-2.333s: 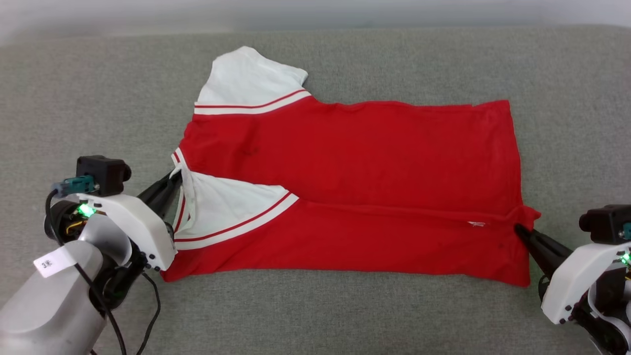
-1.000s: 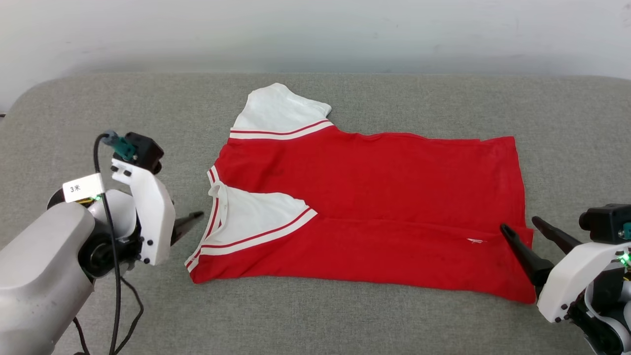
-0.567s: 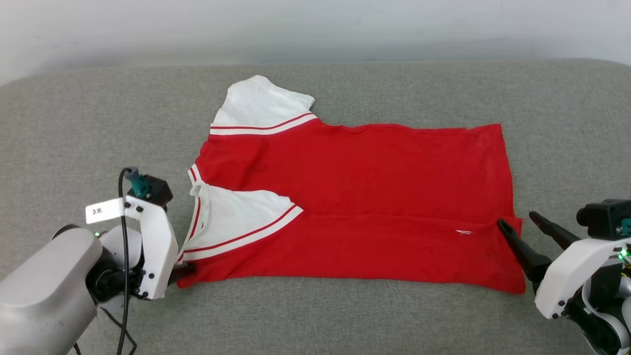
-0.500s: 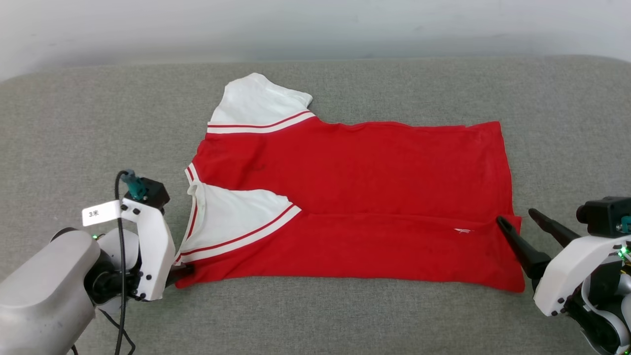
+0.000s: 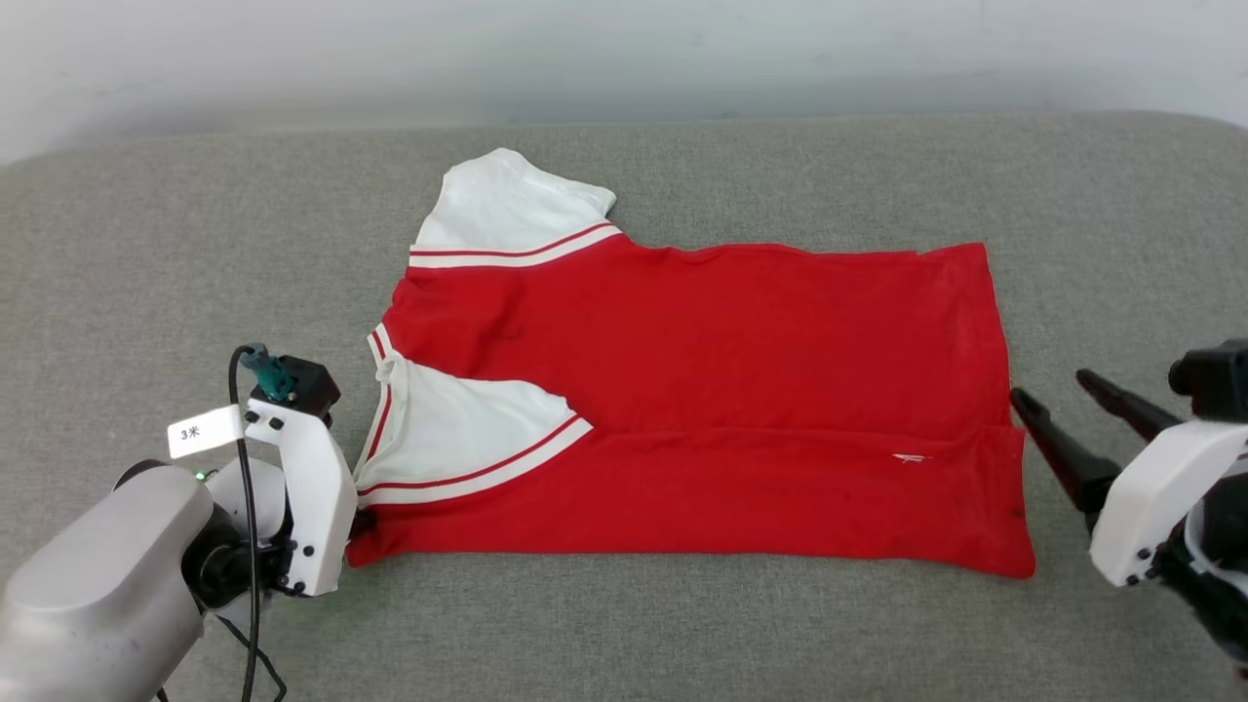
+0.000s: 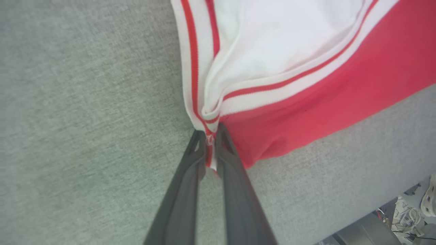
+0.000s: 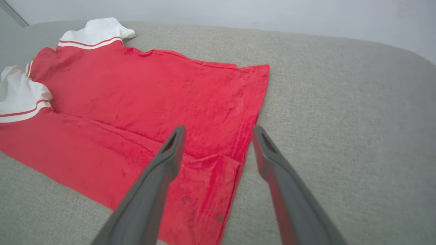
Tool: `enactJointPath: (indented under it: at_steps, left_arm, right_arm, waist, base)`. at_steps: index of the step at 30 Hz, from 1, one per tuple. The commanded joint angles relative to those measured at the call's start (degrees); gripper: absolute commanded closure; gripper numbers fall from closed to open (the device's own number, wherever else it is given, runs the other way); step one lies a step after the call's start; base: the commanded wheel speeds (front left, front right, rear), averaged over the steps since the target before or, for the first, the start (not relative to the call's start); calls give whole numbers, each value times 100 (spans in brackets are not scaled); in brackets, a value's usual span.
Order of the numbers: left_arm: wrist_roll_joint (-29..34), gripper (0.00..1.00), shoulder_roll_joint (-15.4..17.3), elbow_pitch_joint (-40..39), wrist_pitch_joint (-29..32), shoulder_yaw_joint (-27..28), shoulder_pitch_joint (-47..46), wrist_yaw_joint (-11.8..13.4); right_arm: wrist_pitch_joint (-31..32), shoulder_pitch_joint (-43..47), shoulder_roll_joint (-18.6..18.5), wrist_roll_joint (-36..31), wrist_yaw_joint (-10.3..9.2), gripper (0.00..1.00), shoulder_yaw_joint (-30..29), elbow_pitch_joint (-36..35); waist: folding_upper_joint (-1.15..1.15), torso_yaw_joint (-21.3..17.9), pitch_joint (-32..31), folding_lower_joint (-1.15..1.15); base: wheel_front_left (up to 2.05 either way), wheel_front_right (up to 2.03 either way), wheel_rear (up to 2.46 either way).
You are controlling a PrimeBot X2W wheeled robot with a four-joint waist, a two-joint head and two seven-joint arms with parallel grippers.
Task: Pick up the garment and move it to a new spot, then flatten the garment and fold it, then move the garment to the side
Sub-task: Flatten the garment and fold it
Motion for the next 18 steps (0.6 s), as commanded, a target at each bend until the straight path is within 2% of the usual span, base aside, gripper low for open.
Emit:
enactJointPath:
  at_steps: [1,5,11,15,18]
  left_arm:
    - [-33,100,12,-62,-66,-49,17,-1]
    - [-73,100,167,-334,-260,-31,-66,-1]
    - [-42,100,346,-725,-525,-50,-41,-2]
    - [6,100,395,-907,-567,-74,-65,-2]
    - [60,100,357,-985,-599,-90,-113,-1]
  right_arm:
    - [132,-107,-99,38,-4,0,23,-53]
    - [797,-275,-503,194,-4,0,147,-254]
    - [2190,-383,-1027,535,-4,0,417,-435]
    - [2985,-312,-1161,708,-4,0,549,-406]
    - [3277,-268,-1094,735,-5,0,617,-318]
  waist:
    - [0,36,-59,0]
    - [0,96,-146,0]
    - [0,166,-183,0]
    - [0,234,-132,0]
    - [0,289,-66,0]
  base:
    - [0,0,0]
    - [0,0,0]
    - [0,0,0]
    - [0,0,0]
    - [0,0,0]
